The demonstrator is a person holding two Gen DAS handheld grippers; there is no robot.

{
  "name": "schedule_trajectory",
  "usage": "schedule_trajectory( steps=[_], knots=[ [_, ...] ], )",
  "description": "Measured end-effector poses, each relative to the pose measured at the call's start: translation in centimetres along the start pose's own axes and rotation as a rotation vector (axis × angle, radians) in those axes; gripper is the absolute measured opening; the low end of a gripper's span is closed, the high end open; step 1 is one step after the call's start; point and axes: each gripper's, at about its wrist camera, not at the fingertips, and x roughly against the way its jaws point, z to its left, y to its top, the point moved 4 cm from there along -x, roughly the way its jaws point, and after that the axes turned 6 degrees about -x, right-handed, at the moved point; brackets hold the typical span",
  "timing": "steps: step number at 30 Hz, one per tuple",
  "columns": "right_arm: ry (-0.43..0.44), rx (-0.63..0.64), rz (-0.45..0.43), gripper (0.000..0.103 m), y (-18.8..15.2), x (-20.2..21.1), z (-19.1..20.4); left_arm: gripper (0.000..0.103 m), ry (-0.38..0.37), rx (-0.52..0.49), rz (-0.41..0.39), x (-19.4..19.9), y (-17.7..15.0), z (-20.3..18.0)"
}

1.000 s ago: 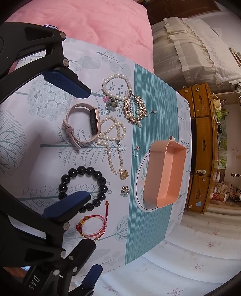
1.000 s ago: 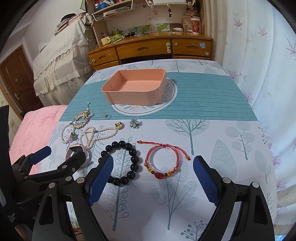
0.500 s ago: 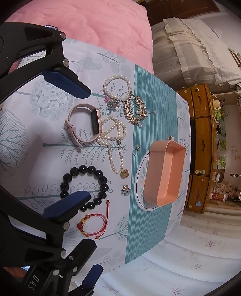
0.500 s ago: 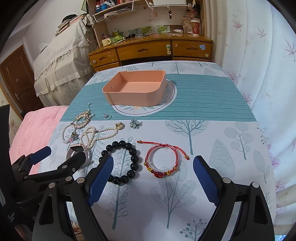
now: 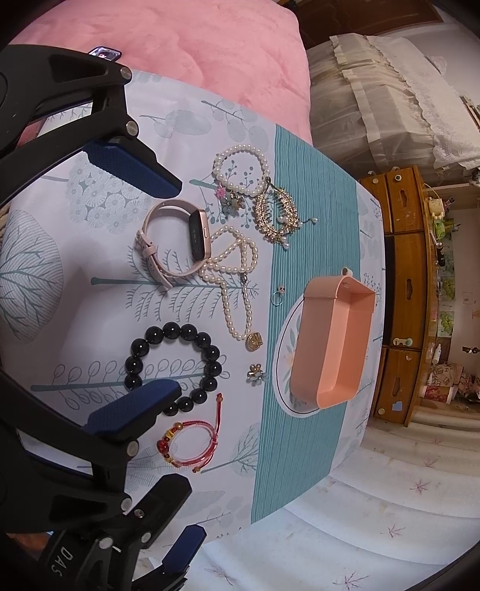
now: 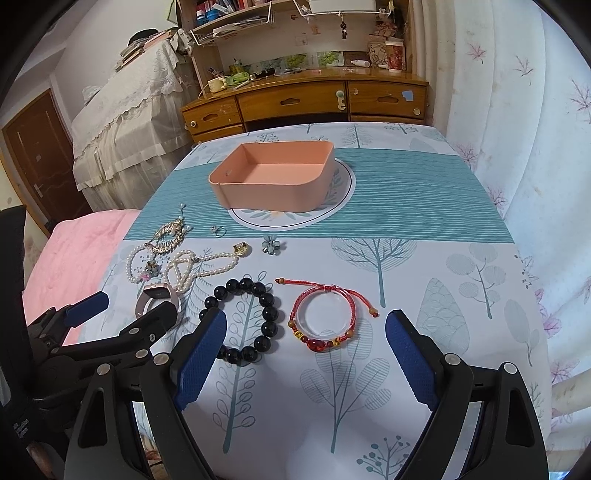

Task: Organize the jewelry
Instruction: 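Grasp the pink smartwatch with the left tool while the right tool grasps the red string bracelet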

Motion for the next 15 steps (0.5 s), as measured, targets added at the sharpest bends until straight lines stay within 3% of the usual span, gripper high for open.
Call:
schedule_trajectory(
  steps=[7, 11, 15],
  knots=[
    [-0.027, 0.008, -0.015, 0.09, 0.0, -0.3, -1.1, 0.098, 0.017, 0.025, -0.007, -0.4, 0.7, 1.3],
    [-0.065, -0.003, -0.014, 0.09, 0.4, -1.0, -2.7, 0.098, 0.048, 0.081, 0.005, -1.4, 1.3, 4.3],
    [-0.093, -0.013, 0.012, 0.082, 0.8, -2.2, -4.4, 0.097, 0.028, 0.165, 0.058, -2.7, 1.4, 7.8]
  ],
)
